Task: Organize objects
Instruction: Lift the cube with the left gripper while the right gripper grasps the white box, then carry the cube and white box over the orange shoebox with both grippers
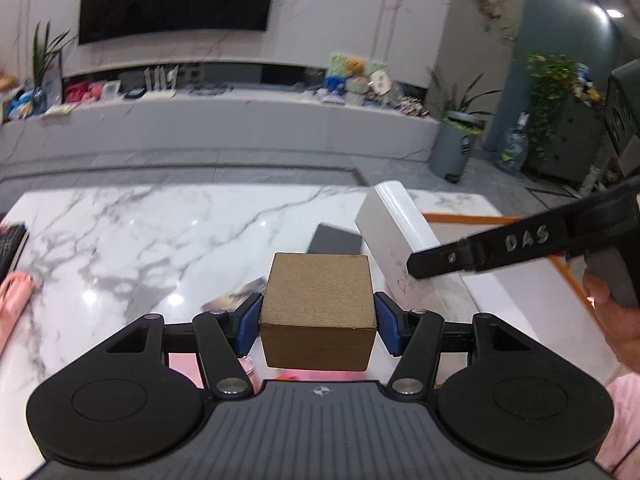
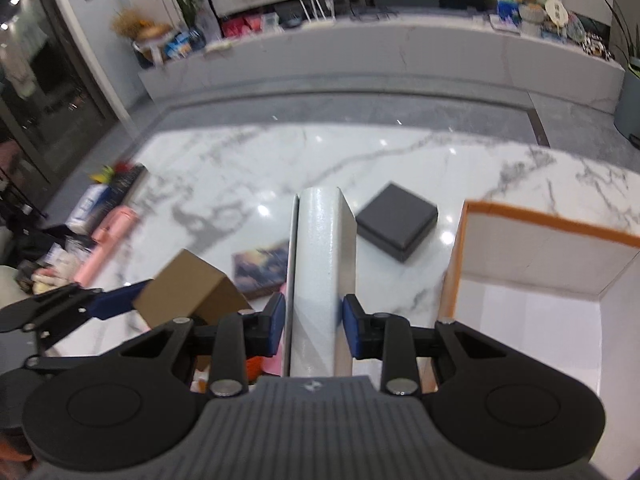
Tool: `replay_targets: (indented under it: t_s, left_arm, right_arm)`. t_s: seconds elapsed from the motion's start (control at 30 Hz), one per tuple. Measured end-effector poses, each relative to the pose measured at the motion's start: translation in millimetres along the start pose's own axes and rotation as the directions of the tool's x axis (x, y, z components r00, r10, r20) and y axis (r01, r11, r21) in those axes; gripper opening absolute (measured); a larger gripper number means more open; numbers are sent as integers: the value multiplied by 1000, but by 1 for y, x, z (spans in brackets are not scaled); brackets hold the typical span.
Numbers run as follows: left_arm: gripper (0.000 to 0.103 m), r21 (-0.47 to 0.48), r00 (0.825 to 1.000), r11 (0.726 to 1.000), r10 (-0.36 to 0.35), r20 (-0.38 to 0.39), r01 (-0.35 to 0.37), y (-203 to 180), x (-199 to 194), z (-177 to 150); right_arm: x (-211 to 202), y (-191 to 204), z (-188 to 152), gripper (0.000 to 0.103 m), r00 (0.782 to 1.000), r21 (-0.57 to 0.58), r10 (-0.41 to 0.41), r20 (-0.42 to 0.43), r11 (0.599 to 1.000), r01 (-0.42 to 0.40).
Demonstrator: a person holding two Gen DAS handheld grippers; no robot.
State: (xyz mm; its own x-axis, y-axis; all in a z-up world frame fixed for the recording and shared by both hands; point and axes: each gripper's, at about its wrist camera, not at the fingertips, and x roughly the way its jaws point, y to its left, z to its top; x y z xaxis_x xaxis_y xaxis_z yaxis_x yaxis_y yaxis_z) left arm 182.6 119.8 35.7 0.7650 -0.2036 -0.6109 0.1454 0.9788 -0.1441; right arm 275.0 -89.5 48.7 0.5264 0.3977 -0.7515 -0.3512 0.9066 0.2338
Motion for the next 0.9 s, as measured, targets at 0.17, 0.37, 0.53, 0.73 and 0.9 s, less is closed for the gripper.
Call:
replay_targets:
  t_s: [0.17, 0.37, 0.53, 0.73, 0.9]
  left_arm:
    - [68, 73, 997, 994, -78, 21, 76, -35, -17, 12]
    - [68, 191, 983, 964, -186, -1, 183, -84, -13, 17]
    - [68, 304, 970, 922, -238, -47, 241, -120, 1, 9]
    - [67, 383, 968, 889, -233, -95, 251, -134, 16, 0]
    - [67, 406, 964, 875, -234, -124, 265, -135, 26, -1]
  right_arm:
    - [-53, -18, 4, 33, 999, -6, 1, 44, 1000, -1]
    - [-96, -51, 1, 33, 999, -84, -28, -21, 996, 26]
    - [-103, -72, -9, 33, 991, -266, -52, -122, 964, 18]
    - [-94, -92, -30, 33, 969, -461, -61, -239, 885, -58]
    - [-71, -99, -46, 33, 934, -577, -58, -353, 799, -168]
